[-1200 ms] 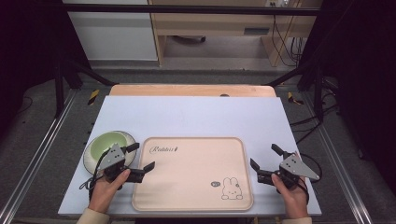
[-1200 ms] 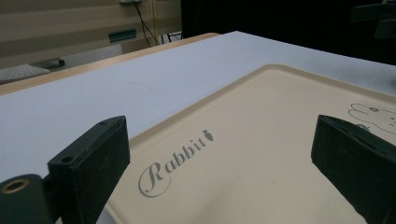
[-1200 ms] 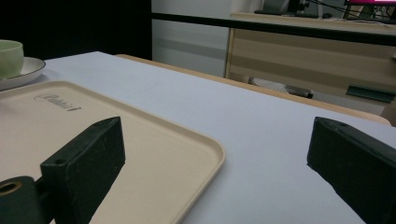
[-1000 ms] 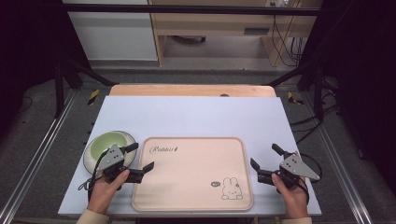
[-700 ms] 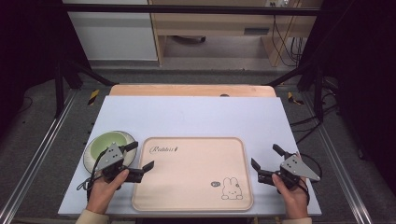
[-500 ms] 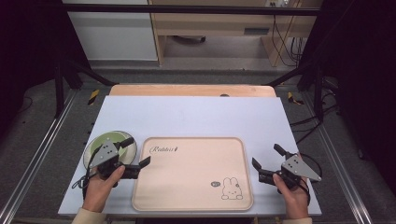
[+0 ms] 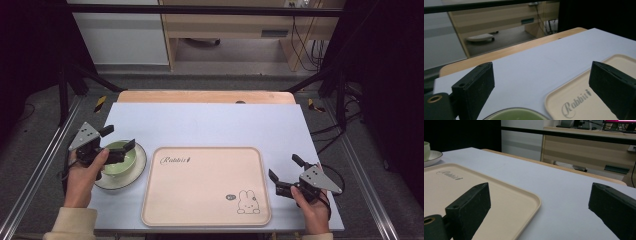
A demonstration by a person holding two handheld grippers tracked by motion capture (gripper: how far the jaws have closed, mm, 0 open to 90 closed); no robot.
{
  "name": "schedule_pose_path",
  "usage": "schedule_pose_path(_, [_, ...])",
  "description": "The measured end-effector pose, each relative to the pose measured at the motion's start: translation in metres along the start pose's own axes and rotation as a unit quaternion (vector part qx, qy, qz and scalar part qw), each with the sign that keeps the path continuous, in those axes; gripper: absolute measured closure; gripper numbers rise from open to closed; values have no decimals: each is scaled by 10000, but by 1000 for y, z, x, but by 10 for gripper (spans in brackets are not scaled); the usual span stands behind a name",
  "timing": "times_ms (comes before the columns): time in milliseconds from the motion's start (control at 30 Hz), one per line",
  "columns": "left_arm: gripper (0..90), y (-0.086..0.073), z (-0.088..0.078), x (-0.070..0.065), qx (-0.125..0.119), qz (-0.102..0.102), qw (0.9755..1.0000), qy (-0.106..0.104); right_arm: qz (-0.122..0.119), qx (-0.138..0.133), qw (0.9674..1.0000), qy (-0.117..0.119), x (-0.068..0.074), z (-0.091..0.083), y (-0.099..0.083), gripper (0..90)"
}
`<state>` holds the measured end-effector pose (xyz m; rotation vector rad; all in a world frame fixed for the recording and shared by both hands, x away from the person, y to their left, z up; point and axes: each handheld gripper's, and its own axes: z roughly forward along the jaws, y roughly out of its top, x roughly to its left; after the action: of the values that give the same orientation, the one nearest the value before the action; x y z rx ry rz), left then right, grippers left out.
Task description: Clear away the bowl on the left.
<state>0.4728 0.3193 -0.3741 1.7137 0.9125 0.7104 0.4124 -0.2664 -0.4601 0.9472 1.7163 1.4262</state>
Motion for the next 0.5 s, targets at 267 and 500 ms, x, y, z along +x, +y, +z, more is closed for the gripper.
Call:
schedule_pose_path(267, [64, -1, -14, 21, 329, -119, 9980, 518, 0, 8, 10000, 7, 0, 1, 0, 44])
schedule_pose_path(500, [66, -7, -20, 36, 514, -252, 9938, 951, 6, 36, 10000, 30, 0, 2, 0, 44])
